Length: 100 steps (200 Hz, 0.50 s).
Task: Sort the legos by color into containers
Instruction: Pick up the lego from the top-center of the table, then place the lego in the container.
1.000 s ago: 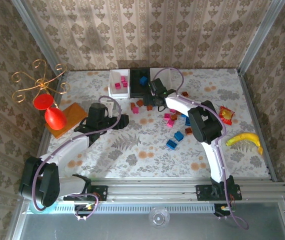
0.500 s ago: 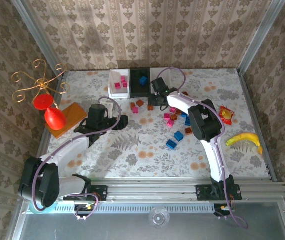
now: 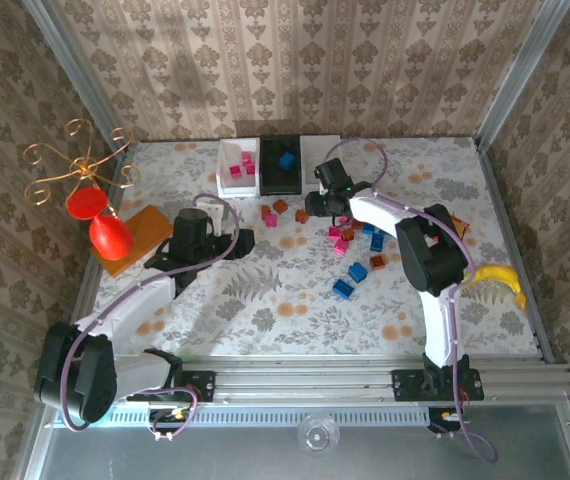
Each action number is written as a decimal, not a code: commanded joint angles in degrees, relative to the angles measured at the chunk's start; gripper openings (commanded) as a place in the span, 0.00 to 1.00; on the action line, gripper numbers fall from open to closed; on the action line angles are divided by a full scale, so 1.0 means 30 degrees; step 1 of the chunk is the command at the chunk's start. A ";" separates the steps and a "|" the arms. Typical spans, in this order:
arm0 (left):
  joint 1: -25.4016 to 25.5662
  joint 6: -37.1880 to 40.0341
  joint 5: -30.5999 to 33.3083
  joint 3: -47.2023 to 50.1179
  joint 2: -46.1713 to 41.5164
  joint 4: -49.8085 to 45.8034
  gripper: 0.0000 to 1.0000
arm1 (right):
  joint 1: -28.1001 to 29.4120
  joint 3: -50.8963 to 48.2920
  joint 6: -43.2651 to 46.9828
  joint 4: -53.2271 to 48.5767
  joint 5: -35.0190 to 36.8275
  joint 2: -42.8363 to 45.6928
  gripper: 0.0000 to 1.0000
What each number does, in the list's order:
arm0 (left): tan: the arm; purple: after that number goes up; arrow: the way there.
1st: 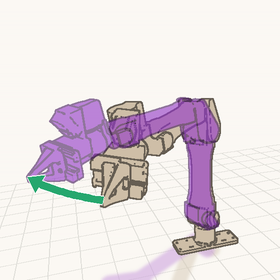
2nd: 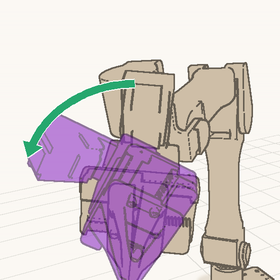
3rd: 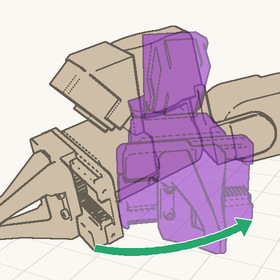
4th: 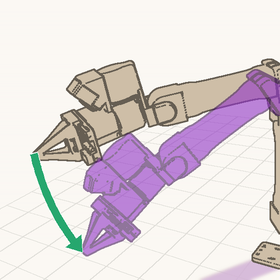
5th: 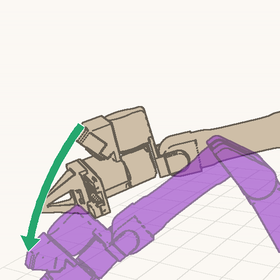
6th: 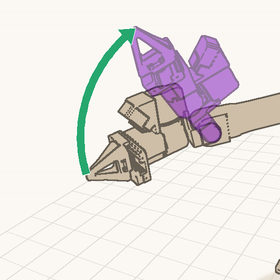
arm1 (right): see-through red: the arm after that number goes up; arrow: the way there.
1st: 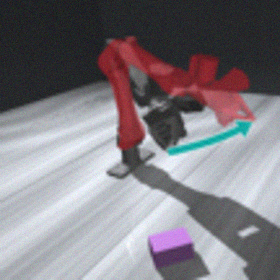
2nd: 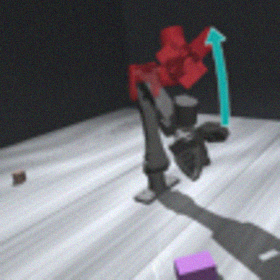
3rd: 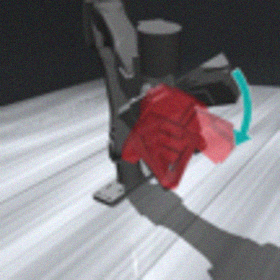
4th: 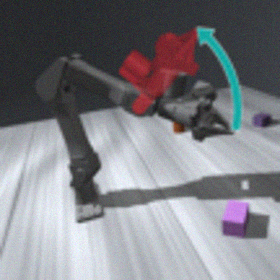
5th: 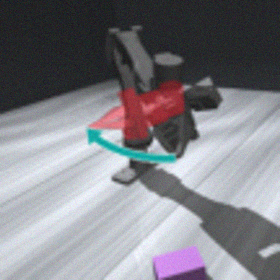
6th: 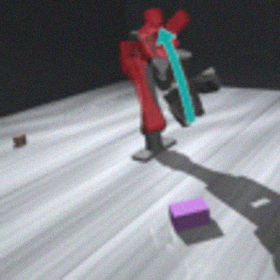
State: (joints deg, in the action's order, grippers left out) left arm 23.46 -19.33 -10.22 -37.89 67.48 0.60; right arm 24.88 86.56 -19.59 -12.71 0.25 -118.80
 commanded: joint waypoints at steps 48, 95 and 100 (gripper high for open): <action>-0.0380 0.0278 0.0278 0.0237 -0.1164 -0.0186 0.83 | 0.0582 0.4256 -0.0699 0.3416 -0.1255 -0.1545 0.43; -0.0439 0.0209 0.0187 0.0100 -0.1254 -0.0543 0.83 | 0.0495 1.0528 -0.0670 0.2619 -0.1311 -0.6204 0.46; -0.0438 0.0206 0.0140 0.0051 -0.1254 -0.0635 0.83 | 0.0444 1.1442 -0.0718 0.2279 -0.1365 -0.6769 0.47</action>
State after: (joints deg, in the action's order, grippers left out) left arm 22.72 -19.25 -9.58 -37.89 64.95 0.14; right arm 26.63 111.55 -21.04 -3.11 -2.52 -132.20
